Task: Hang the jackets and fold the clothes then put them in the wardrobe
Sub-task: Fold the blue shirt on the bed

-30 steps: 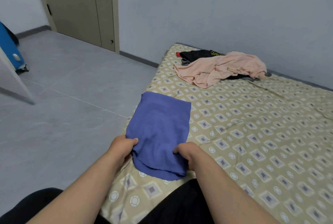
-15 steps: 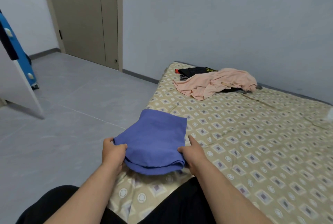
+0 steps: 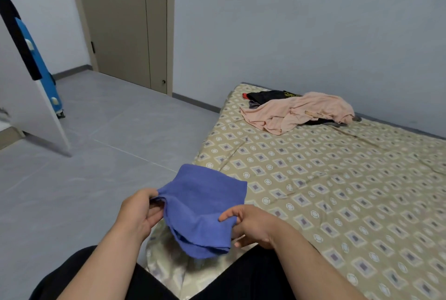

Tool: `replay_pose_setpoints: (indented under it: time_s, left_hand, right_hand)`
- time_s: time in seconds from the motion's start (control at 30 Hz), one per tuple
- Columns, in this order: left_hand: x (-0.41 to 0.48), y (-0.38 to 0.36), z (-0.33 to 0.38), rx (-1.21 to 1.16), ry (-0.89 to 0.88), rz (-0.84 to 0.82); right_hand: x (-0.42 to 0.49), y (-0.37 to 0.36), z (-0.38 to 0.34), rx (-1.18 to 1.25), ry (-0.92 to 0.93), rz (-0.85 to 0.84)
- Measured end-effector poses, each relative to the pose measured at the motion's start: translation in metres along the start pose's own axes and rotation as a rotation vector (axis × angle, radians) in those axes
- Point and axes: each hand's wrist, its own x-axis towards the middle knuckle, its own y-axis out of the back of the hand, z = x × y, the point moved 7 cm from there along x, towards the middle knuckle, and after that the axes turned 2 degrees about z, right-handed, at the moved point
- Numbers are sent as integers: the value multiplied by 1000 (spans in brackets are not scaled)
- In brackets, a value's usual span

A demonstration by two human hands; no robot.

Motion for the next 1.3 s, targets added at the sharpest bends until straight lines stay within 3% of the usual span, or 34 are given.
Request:
replay_pose_setpoints:
  time_s: [0.2,0.33,0.4,0.53,0.67,0.87,1.1,1.3]
  left_hand:
    - [6,-39,9,-241,85,-231]
    - [26,-52,13,-291,-14,-278]
    - [35,-51,13,-156,-127,-182]
    - [45,-43,10,292,-340,88]
    - [56,-45,-12,603,-247,20]
    - [77,-40,-26,421,8,-95]
    - [64,-28,-37,320,314,-87]
    - [47,-29,-27,397,228,-133]
  right_hand:
    - [22,38,4,135,-45,392]
    - [37,56,24,333,-244,545]
    - [46,58,30,430,-317,550]
    - [58,58,28,403,-383,550]
    - [69,51,28,207,-230,459]
    - [73,51,26,136,-220,440]
    - [78,52,40,472,-325,395]
    - [74,40,34,510,-308,280]
